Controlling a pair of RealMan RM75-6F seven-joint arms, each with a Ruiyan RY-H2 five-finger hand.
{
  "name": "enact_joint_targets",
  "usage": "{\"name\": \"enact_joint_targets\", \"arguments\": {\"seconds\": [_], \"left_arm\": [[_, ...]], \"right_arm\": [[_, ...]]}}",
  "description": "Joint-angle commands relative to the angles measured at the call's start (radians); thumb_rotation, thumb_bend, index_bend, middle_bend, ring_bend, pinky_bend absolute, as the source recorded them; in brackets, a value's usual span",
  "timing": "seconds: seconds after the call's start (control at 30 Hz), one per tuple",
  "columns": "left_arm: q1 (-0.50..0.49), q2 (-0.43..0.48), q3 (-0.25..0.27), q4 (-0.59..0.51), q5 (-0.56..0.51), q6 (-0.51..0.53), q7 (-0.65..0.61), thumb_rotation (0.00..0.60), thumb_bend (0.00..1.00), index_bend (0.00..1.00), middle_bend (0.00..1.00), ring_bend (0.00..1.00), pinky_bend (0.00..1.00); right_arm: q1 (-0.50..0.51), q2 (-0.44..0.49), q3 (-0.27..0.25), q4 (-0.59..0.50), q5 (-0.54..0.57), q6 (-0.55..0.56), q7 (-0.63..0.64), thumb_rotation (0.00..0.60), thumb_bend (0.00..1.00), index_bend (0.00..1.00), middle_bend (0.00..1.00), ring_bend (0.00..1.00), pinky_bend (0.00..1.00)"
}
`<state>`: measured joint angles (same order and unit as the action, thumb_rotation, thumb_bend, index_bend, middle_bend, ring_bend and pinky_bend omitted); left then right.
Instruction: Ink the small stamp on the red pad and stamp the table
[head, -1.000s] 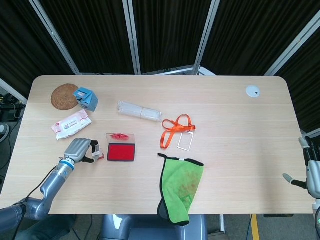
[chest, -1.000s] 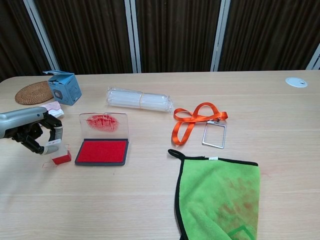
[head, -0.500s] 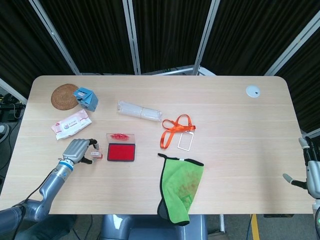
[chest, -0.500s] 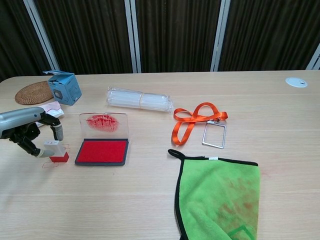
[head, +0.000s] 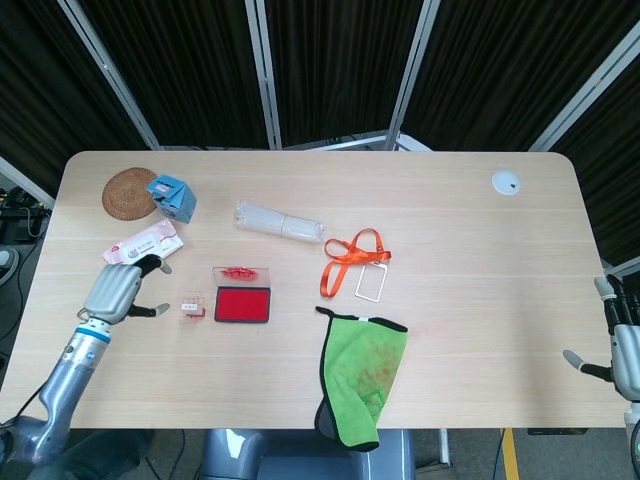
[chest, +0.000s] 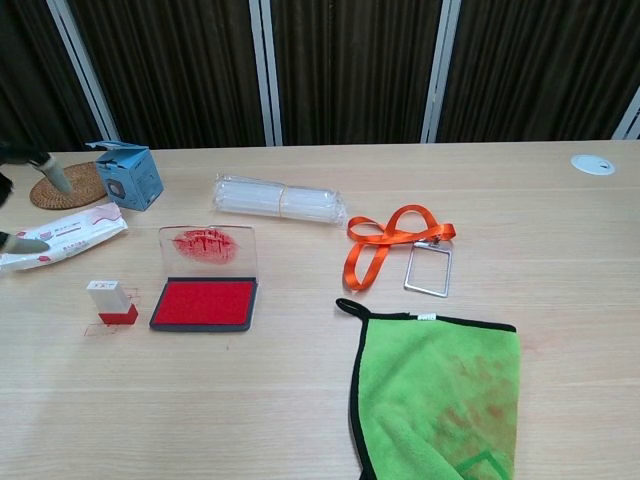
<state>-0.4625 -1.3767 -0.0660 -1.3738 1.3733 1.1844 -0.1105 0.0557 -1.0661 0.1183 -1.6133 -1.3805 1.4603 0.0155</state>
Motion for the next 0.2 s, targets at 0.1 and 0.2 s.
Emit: {"name": "enact_joint_targets", "arguments": {"seconds": [0.1, 0.2], "left_arm": [[0.131, 0.130, 0.017, -0.150, 0.020, 0.180, 0.121, 0.600, 0.00, 0.07, 0.00, 0.06, 0.05], [0.216, 0.187, 0.034, -0.269, 0.010, 0.300, 0.232, 0.600, 0.00, 0.00, 0.00, 0.00, 0.00]], "right_arm": [[-0.004, 0.007, -0.007, -0.008, -0.019, 0.008, 0.014, 0.600, 0.00, 0.00, 0.00, 0.00, 0.00], [-0.007, 0.012, -0.015, -0.019, -0.044, 0.019, 0.017, 0.600, 0.00, 0.00, 0.00, 0.00, 0.00]]}}
